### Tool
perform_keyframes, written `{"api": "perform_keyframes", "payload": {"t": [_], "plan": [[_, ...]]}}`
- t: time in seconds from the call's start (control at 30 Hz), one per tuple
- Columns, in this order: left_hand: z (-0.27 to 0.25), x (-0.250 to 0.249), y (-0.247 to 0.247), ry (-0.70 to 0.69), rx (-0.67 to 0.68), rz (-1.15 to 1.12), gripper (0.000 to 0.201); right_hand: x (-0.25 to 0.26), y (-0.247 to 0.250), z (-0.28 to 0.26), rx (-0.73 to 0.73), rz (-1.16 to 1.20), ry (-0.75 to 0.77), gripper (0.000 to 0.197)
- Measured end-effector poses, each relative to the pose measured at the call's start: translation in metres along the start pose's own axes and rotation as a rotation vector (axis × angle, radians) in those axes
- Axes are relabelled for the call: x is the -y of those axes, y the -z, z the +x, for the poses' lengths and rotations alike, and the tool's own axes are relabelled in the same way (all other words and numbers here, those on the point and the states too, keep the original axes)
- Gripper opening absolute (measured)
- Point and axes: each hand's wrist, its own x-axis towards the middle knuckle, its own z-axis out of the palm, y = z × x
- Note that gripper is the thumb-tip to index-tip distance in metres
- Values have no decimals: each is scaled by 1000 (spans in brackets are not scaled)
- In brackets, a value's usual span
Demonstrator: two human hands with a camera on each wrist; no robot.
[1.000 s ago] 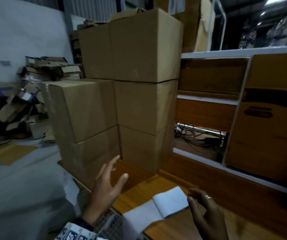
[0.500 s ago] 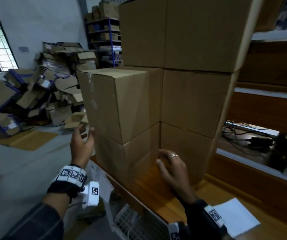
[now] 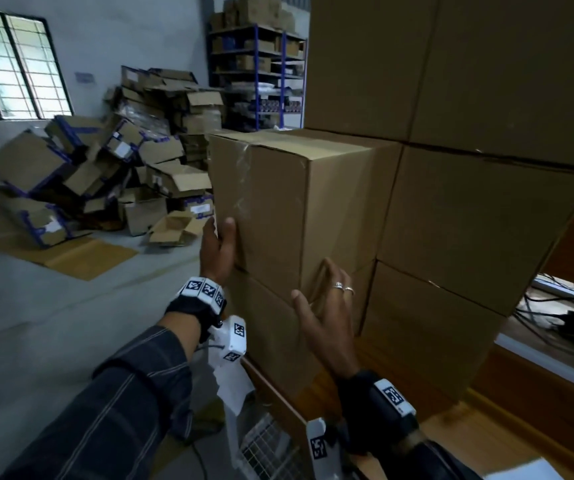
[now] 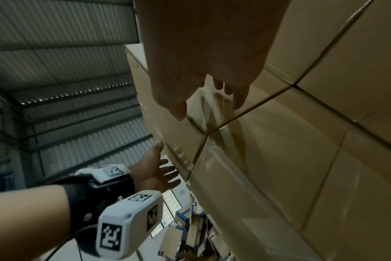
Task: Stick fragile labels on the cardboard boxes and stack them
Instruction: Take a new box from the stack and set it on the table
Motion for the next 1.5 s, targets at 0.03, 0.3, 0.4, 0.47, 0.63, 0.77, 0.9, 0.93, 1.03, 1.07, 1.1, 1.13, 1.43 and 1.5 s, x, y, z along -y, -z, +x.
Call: {"api": "perform_keyframes", "payload": {"t": [0.03, 0.3, 0.4, 0.47, 0.63, 0.77, 0.9, 0.93, 1.03, 1.07, 1.1, 1.13, 1.43, 1.5], "plan": [[5, 2, 0, 24, -5, -6, 94, 0, -4, 3, -14, -1, -7, 77], [24, 10, 4, 17, 74, -69, 76, 0, -14, 13, -83, 48, -59, 94], [11, 1, 10, -40, 80, -113, 48, 1, -9, 12, -78, 63, -69, 94], [1, -9, 15, -34, 63, -125, 42, 4, -2, 10, -80, 87, -66, 94], [-37, -43, 24, -21, 14, -119, 46, 8, 25, 1, -85, 180, -75, 101], [-87, -67, 21, -73, -36, -99, 53, 2, 59, -15, -121, 244, -98, 109], [-149, -77, 12, -82, -11, -108, 73, 1, 110, -47, -136, 263, -87, 103], [-166, -80, 8, -85, 2, -111, 73, 0, 124, -58, -140, 261, -86, 101], [-219, -96, -10, -76, 37, -139, 67, -2, 167, -91, -160, 258, -76, 100], [-236, -101, -16, -78, 54, -160, 66, -1, 182, -103, -168, 252, -74, 100], [-254, -106, -23, -79, 74, -183, 66, -2, 198, -117, -177, 250, -75, 99], [-272, -112, -29, -82, 95, -204, 66, -2, 213, -131, -181, 248, -78, 99], [-393, -131, -111, -44, 323, -214, 46, -24, 336, -271, -339, -28, -107, 101], [-414, -131, -137, -23, 373, -240, 43, -35, 357, -300, -371, -96, -93, 92]]}}
